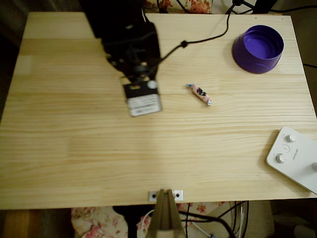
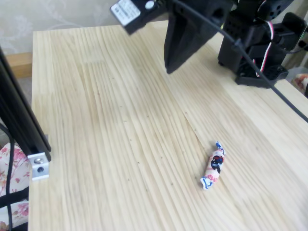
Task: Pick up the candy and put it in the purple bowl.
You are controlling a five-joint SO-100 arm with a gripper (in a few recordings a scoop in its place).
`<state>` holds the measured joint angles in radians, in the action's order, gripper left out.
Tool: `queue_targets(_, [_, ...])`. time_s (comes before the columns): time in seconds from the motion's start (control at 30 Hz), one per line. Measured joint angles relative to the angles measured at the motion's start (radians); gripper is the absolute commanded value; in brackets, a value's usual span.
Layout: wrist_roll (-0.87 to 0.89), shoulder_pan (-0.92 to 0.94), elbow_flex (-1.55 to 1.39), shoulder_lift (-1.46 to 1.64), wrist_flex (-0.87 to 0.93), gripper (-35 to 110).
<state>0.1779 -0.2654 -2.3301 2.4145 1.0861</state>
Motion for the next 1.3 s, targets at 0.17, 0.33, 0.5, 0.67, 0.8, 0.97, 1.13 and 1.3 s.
queue_targets(0.17, [0.058, -0.135, 0.064, -0.084, -0.018, -1])
queue_targets(0.33, [0.121, -0.262, 0.103, -0.121, 0.009, -1])
queue_targets(0.5, [0.155, -0.396, 0.118, -0.137, 0.043, 0])
queue_targets(0.67, [0.160, -0.492, 0.118, -0.173, 0.011, 10])
queue_targets(0.8, [0.163, -0.494, 0.118, -0.256, -0.026, 15])
queue_targets(0.97, [0.164, -0.494, 0.120, -0.359, -0.067, 23])
queue_targets(1.13, [0.192, -0.525, 0.187, -0.387, -0.067, 24])
queue_targets(1.3, [0.219, -0.584, 0.268, -0.419, -0.074, 28])
